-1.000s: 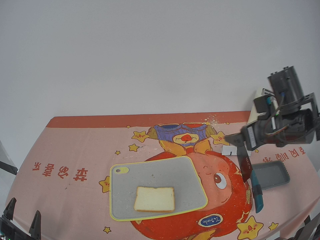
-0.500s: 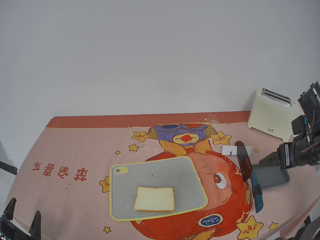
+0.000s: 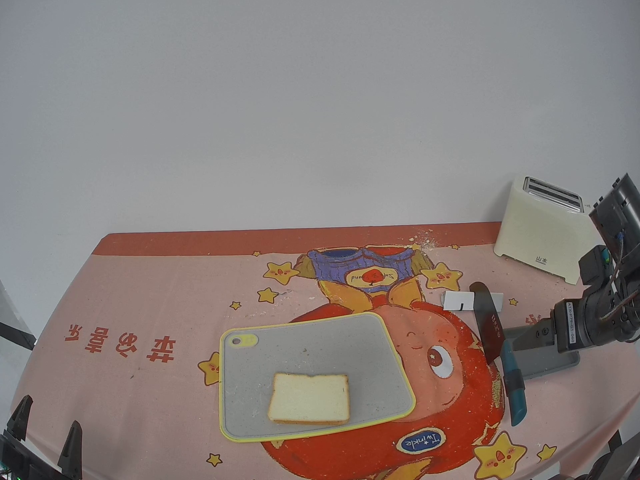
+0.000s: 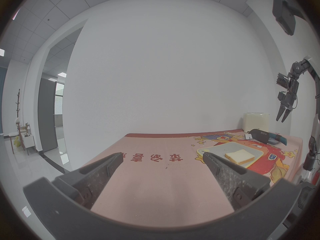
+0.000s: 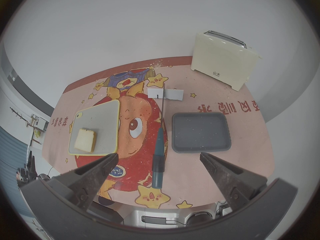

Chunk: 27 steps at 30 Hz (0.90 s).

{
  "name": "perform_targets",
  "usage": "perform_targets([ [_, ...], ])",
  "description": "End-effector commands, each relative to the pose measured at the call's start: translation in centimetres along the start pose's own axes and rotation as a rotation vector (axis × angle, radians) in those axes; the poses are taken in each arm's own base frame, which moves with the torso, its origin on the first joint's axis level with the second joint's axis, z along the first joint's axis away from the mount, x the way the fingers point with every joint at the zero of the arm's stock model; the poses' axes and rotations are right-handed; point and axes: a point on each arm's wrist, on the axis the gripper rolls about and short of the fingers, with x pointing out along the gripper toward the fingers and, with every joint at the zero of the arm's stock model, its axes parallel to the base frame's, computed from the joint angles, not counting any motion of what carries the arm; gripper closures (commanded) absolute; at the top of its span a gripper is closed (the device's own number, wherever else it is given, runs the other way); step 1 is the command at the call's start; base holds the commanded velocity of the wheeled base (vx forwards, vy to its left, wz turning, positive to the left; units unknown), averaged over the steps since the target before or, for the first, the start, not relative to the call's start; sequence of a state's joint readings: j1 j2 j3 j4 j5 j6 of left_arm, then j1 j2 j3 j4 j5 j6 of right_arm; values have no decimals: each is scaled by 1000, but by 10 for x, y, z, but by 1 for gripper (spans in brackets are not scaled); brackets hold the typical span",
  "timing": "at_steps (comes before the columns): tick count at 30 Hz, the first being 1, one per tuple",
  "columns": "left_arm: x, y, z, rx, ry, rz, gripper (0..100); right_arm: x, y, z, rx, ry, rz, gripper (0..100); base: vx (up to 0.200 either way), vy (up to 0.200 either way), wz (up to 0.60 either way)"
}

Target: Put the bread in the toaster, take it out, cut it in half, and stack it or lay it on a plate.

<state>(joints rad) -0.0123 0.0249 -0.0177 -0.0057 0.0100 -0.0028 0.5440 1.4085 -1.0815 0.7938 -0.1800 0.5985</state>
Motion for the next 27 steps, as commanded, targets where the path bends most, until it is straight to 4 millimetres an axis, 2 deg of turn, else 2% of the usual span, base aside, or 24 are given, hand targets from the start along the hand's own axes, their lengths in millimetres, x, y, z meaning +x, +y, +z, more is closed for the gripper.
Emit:
perform_targets([
  [1, 1, 0, -5, 0, 17, -1, 0, 26, 3, -7, 13, 97, -62, 0, 0, 0, 0],
  [6, 1, 0, -5, 0, 17, -1, 0, 49, 7, -14, -16, 182, -126, 0, 0, 0, 0],
  [12, 1, 0, -5, -2, 17, -1, 0, 50, 8, -15, -28, 180, -126, 0, 0, 0, 0],
  [17, 1, 0, -5, -2, 17, -1, 0, 48, 14, -5, -22, 150, -108, 0, 0, 0, 0],
  [27, 1, 0, -5, -2, 17, 1, 0, 80, 24, -1, -64, 192, -237, 0, 0, 0, 0],
])
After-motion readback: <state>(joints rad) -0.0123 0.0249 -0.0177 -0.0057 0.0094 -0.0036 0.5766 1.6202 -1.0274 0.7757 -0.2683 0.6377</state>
